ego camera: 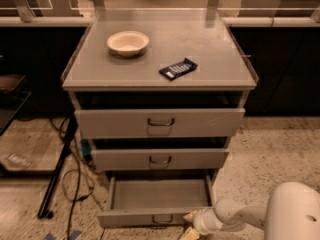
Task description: Close bottom drawer
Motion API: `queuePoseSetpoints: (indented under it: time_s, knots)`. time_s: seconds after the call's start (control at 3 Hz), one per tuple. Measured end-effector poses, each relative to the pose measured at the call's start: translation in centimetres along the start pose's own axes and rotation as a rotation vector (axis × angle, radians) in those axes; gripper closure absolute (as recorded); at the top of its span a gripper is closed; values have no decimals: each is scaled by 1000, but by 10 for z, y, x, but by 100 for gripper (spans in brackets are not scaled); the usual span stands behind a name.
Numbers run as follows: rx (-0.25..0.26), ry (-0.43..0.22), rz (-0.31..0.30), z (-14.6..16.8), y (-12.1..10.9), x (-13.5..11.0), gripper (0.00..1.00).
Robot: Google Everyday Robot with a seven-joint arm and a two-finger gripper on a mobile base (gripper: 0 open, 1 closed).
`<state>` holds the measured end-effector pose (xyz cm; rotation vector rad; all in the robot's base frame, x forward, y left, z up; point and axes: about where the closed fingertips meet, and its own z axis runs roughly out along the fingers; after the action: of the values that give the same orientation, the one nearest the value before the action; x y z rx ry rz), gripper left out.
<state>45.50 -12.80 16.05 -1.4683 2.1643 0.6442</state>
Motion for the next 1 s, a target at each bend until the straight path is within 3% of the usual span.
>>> queuePoseSetpoints:
  time_s: [0.33,0.67,1.0]
  knots:
    - [85,2,-79,3,-56,-22,53]
    - [139,6,-126,1,-87,-34,77]
    - [141,6,-127,1,-88,-34,74]
